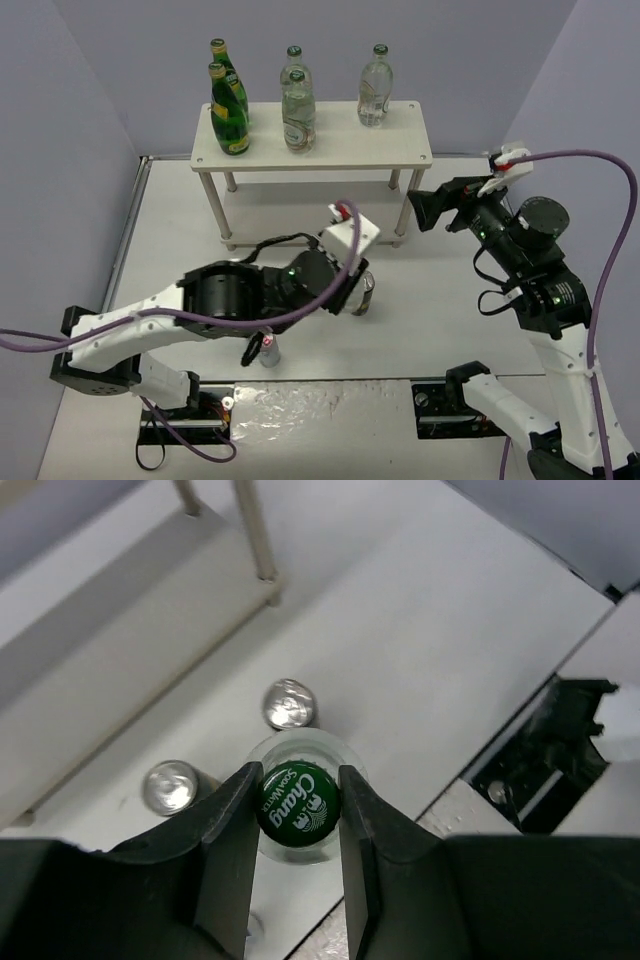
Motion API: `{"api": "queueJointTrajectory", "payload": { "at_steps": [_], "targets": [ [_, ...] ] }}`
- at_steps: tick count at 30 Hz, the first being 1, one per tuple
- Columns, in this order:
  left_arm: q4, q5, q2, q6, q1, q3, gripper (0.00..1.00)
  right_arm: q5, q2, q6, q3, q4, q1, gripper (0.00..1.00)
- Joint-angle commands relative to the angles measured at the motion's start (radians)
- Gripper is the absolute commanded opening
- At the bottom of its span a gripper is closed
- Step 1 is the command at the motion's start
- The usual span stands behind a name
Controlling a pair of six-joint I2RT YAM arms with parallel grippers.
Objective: Place and organize the beverage onto the shelf
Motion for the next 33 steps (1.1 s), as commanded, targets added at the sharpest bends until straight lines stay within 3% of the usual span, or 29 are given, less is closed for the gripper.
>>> {"api": "queueJointTrajectory", "payload": {
  "at_steps": [1,4,7,9,13,17,23,26,29,30,32,33],
  "targets": [
    [-0.153,-0.201,-0.063,0.014,0.038,0.15,0.02,-0.481,-0.036,-0.055,-0.02,0.212,0.009,1.0],
    [-0.208,-0.213,-0.057,0.037,0.081,0.233,0.02,-0.822,0.001,-0.08,-0.057,0.296,0.019,1.0],
    [-0.245,-0.188,-0.043,0.074,0.122,0.372,0.02,-0.931,0.041,0.047,-0.15,0.531,0.079,1.0],
    [-0.259,-0.174,-0.022,0.094,0.136,0.432,0.02,-0.887,0.062,0.115,-0.194,0.693,0.142,1.0],
    [-0.332,-0.147,0.053,0.13,0.147,0.625,0.02,-0.746,0.16,-0.034,-0.169,0.65,0.324,1.0],
    [-0.403,-0.095,0.128,0.143,0.149,0.768,0.02,-0.449,0.211,-0.18,-0.123,0.625,0.513,1.0],
    [-0.402,-0.039,0.145,0.147,0.153,0.782,0.02,-0.38,0.269,-0.236,-0.113,0.652,0.567,0.98],
    [-0.402,-0.035,0.147,0.149,0.162,0.782,0.02,-0.402,0.279,-0.247,-0.111,0.66,0.579,0.9],
    [-0.399,-0.023,0.15,0.15,0.178,0.785,0.02,-0.432,0.285,-0.263,-0.11,0.657,0.585,0.76],
    [-0.397,-0.017,0.15,0.15,0.181,0.785,0.02,-0.449,0.288,-0.266,-0.107,0.656,0.589,0.64],
    [-0.397,-0.008,0.152,0.152,0.188,0.788,0.02,-0.457,0.297,-0.282,-0.099,0.636,0.59,0.5],
    [-0.396,-0.006,0.152,0.154,0.191,0.79,0.02,-0.463,0.303,-0.292,-0.084,0.619,0.59,0.31]
  ]
}}
